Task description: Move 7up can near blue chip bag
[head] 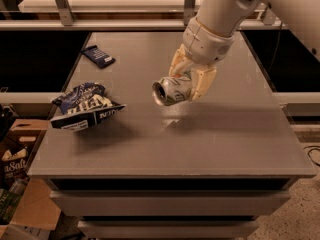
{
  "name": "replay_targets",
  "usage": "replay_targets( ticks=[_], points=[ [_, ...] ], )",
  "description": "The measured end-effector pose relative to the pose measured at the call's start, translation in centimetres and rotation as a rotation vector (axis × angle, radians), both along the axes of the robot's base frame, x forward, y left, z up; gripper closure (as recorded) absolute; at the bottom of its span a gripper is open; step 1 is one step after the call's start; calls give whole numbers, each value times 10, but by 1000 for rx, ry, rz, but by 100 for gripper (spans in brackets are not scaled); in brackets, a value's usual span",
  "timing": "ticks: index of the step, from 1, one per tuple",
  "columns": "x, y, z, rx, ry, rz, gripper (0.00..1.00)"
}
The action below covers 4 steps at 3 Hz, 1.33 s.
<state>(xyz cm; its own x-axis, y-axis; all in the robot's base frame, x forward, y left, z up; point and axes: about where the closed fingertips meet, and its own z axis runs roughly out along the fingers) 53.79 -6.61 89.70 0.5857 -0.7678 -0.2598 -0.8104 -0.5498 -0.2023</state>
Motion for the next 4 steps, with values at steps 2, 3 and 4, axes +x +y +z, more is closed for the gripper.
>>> replay_targets(
  ticks=[2,3,4],
  points=[
    [-8,35,-12,34,14,143,100],
    [-20,70,-24,72,42,268,100],
    [-33,101,-30,67,34,367,100]
  ],
)
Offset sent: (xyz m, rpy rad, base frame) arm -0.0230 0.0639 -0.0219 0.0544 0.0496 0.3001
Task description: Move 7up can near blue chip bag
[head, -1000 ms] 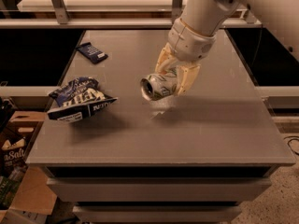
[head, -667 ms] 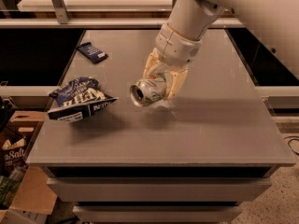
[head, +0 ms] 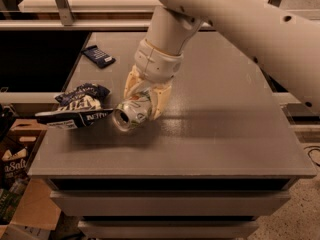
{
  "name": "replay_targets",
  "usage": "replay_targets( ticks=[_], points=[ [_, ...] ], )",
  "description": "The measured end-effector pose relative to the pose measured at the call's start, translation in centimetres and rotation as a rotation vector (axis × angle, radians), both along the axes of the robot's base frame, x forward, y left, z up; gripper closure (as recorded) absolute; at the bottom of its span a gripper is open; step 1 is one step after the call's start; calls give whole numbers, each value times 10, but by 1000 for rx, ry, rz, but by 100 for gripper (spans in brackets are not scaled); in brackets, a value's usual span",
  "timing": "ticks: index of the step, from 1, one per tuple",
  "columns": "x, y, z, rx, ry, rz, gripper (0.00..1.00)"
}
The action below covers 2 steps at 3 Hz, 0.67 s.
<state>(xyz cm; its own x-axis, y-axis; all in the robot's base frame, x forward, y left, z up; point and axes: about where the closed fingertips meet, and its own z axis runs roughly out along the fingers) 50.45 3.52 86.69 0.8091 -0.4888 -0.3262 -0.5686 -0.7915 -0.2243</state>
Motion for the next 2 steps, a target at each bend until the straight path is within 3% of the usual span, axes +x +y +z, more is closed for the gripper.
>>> replay_targets(
  ticks=[1,2],
  points=[
    [-11,22,-7,-1,-9,67,100],
    [-15,31,-13,-7,-24,90,100]
  ],
)
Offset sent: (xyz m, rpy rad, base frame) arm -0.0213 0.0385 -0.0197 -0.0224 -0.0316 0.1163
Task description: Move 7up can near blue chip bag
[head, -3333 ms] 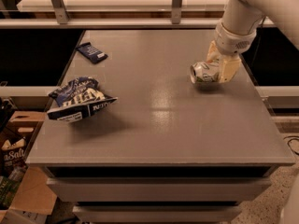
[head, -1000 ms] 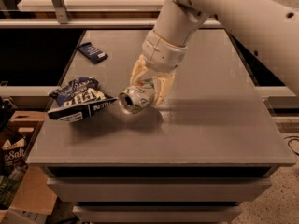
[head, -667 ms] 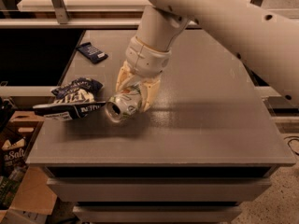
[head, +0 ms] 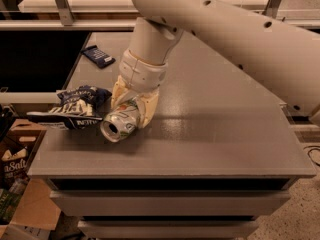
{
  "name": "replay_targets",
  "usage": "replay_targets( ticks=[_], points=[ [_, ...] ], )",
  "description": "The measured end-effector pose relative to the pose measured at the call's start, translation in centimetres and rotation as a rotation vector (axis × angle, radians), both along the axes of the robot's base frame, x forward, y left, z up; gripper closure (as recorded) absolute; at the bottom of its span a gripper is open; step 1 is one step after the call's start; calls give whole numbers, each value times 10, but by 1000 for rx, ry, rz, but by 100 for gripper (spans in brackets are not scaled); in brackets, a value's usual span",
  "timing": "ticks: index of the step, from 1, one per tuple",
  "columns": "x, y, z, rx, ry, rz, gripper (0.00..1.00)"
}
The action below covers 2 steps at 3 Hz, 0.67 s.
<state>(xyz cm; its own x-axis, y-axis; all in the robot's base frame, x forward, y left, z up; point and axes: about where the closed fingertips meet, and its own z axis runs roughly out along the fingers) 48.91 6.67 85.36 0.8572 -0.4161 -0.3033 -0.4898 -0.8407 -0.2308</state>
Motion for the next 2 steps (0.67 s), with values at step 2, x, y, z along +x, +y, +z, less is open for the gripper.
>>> replay_targets(
  ticks=[2],
  points=[
    [0,5,-3,-5,-17,1,60]
  ],
)
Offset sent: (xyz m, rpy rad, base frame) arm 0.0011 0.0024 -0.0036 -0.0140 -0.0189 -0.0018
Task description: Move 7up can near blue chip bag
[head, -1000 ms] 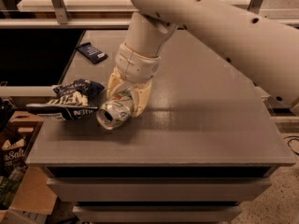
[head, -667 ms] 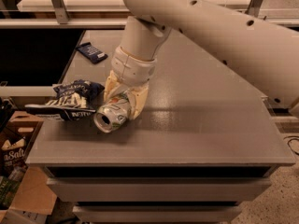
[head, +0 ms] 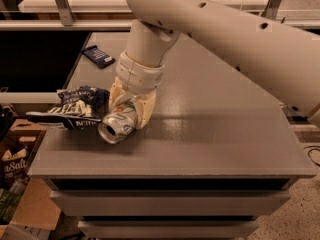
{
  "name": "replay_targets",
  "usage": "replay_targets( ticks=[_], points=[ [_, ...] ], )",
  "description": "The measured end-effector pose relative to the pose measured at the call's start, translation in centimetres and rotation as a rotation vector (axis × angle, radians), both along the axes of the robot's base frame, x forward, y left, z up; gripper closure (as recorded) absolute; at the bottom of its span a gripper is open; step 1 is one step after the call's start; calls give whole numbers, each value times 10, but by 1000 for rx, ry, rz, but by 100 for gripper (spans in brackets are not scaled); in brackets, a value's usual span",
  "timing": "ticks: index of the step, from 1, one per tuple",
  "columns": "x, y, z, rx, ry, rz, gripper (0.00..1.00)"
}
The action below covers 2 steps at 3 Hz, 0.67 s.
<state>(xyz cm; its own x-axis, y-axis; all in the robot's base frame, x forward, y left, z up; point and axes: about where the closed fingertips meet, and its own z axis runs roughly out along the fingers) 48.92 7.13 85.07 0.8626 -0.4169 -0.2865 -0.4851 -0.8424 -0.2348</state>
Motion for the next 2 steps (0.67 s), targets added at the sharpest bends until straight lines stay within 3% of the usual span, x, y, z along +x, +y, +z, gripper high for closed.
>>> replay_targets(
  ticks=[2],
  points=[
    [3,1,1,-6,-6,5,13]
  ],
)
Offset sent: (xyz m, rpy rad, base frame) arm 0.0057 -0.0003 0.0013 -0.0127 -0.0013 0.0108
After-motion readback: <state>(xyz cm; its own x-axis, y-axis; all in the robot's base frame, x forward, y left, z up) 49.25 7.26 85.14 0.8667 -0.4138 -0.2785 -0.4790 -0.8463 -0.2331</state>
